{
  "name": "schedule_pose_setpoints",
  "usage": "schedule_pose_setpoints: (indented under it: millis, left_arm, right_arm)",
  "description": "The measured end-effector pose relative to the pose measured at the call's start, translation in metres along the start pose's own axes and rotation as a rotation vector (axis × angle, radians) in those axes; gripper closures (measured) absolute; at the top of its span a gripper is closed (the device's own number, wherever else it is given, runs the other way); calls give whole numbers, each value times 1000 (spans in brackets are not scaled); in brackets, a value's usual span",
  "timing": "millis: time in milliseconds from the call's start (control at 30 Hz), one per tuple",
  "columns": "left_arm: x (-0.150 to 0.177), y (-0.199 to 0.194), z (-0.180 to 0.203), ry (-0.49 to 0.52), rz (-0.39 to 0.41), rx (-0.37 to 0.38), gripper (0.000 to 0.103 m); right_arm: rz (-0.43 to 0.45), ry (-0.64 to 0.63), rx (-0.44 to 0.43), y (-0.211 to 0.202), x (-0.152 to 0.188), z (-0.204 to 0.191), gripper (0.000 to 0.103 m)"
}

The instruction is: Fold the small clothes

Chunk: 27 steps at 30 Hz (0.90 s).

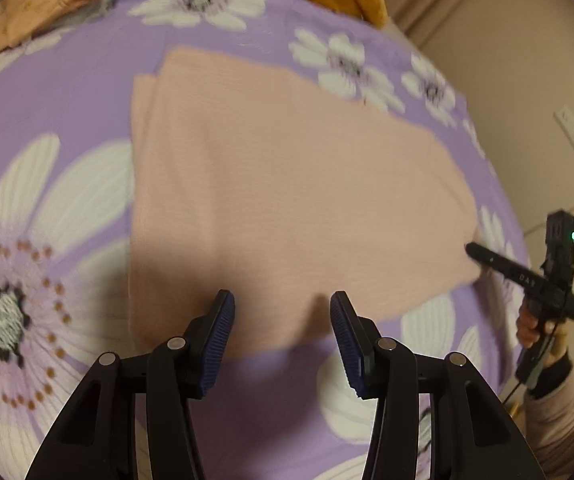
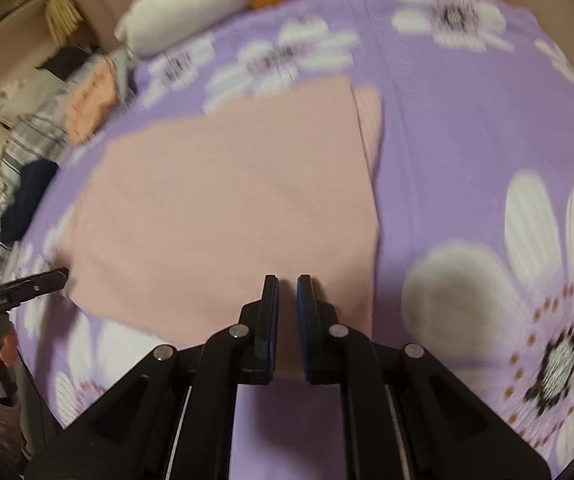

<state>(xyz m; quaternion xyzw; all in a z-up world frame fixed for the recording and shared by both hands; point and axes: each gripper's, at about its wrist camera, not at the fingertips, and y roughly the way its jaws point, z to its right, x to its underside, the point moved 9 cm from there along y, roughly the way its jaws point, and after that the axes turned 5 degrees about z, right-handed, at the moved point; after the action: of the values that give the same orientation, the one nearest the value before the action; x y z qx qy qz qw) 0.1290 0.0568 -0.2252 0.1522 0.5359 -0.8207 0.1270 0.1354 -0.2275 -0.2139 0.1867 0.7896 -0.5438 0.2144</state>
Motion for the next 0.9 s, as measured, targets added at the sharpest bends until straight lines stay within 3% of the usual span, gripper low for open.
schedule_pose_setpoints:
  millis: [200,267,433,567,733,900]
  left_arm:
    - [21,-14,-3,21,-31,36,55]
    - [21,-22,-1,24,-34,47,55]
    - [-7,-33,17,48,47,92,55]
    - [-33,-13,28,50,80,102,55]
    - [-30,17,16,31,21,73,55]
    - [-24,12,10,1,21,120,55]
  right_arm:
    - [-16,-1,-8,-15,-1,10,96]
    - [20,-17,-18,-20,-12,4,87]
    - [95,-22,-118,-3,-58,-26,81]
    - [49,-39,-124,39,-76,-41,82]
    - [30,-22,-54,69,-99,-30,90]
    - [51,0,99,79,-128,4,89]
